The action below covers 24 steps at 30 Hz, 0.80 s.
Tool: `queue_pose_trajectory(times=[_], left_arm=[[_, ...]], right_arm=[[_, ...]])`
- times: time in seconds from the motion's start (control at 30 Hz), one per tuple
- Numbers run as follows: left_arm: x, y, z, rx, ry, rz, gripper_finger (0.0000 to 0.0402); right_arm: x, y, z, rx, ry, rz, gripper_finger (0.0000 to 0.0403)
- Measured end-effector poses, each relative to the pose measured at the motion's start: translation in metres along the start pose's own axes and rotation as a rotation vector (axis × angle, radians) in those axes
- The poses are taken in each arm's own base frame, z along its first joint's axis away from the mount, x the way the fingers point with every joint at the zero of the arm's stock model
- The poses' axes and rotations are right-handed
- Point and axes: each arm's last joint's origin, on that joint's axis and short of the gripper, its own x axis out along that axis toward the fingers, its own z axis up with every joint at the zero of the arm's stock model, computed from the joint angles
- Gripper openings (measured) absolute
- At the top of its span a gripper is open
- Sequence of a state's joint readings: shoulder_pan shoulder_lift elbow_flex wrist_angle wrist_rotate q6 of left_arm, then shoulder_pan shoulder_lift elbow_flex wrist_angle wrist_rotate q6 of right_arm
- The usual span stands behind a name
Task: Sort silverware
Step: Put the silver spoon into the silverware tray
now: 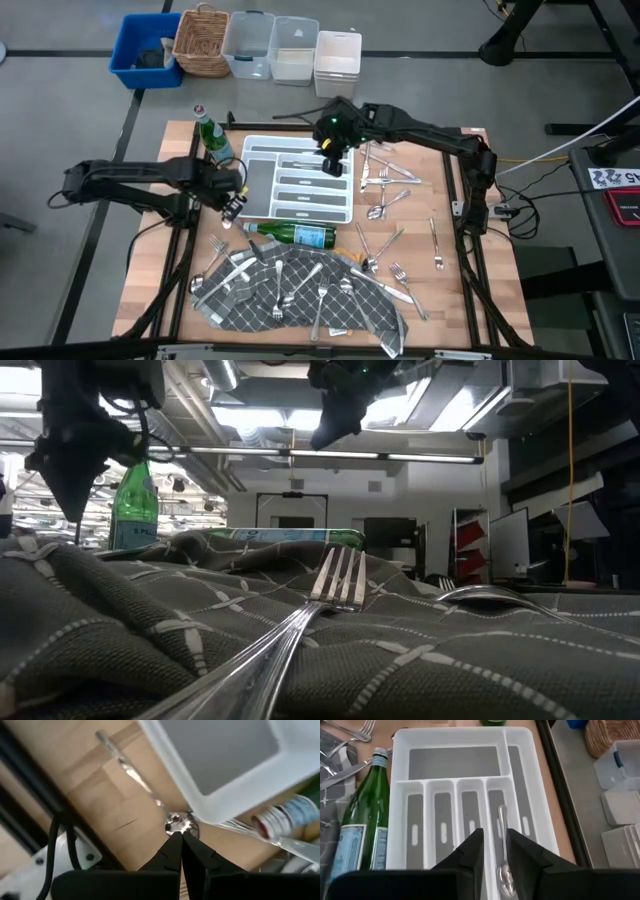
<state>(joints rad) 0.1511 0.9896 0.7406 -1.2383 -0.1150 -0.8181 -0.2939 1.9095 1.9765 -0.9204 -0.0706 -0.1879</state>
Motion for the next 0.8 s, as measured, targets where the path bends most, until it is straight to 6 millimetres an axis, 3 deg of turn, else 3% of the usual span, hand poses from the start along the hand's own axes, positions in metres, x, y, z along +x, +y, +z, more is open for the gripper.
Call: queue_pose_trajectory(times=[0.17,0.5,0.8], left_arm=[[0.008,-0.001,0.007,-0.051,0.052,0.042,0.0011],[0.026,-0.005,0.023,-0.204,0.134,0.107,0.0101],[0.030,0.003,0.033,-0.382,0.112,0.115,0.0109]], right_arm=[[-0.012,0.001,0.002,0.002,0.034,0.006,0.0085],[-0.030,0.001,0.000,-0.031,0.113,0.009,0.0085],[-0.032,-0.001,-0.009,-0.107,0.233,-0.098,0.0085]])
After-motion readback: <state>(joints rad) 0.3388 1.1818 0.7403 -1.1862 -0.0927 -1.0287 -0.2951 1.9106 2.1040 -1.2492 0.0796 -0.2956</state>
